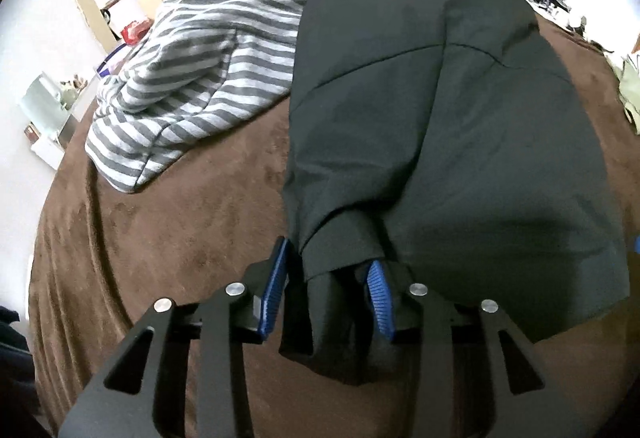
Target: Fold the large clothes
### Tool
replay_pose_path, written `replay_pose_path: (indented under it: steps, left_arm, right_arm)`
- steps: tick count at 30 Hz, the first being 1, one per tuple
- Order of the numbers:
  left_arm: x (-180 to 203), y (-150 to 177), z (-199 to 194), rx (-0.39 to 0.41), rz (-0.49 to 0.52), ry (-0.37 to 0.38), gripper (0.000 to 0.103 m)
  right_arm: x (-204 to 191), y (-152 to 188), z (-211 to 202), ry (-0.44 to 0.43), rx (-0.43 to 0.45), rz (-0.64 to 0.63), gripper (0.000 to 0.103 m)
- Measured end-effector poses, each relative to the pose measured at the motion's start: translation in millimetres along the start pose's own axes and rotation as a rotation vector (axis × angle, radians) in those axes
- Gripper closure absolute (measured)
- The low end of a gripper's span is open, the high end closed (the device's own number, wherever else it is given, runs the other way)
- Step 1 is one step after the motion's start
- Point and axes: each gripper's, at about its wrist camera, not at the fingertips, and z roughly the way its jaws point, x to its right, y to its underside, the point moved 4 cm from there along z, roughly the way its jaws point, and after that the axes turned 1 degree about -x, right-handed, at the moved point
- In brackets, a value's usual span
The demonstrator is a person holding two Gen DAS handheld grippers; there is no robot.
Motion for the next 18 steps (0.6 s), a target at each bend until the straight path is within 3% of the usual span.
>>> replay_pose_path:
  steps: [3, 8, 10, 11, 14, 16, 18]
  left_arm:
    - [-7, 1, 6, 0.003, -0.017, -0.010, 0.044]
    - [-18, 5, -4, 0.022, -0.121, 0.075, 0.041]
    - [-23, 6, -15, 0.043, -0.160, 0.087, 0.027]
    - [-26, 6, -22, 0.063, -0.178, 0.100, 0.020]
    - [-27, 3, -32, 0.099, -0.180, 0.098, 0.012]
    - [-24, 1, -25, 0.091, -0.138, 0.056, 0.011]
    - [-23, 4, -7, 0.055, -0.100, 0.023, 0.011]
  right_arm:
    - [11, -1, -19, 0.034, 0.067, 0.042, 0.025]
    - [13, -14, -16, 0.109, 0.137, 0.066, 0.025]
    - [7, -19, -5, 0.134, 0.146, 0.060, 0.025]
    - [6, -21, 0, 0.144, 0.145, 0.055, 0.025]
    - [-1, -20, 21, 0.217, 0.102, 0.002, 0.024]
    - [-4, -12, 41, 0.277, 0.051, -0.041, 0.023]
    - [1, -6, 45, 0.262, 0.055, -0.011, 0.023]
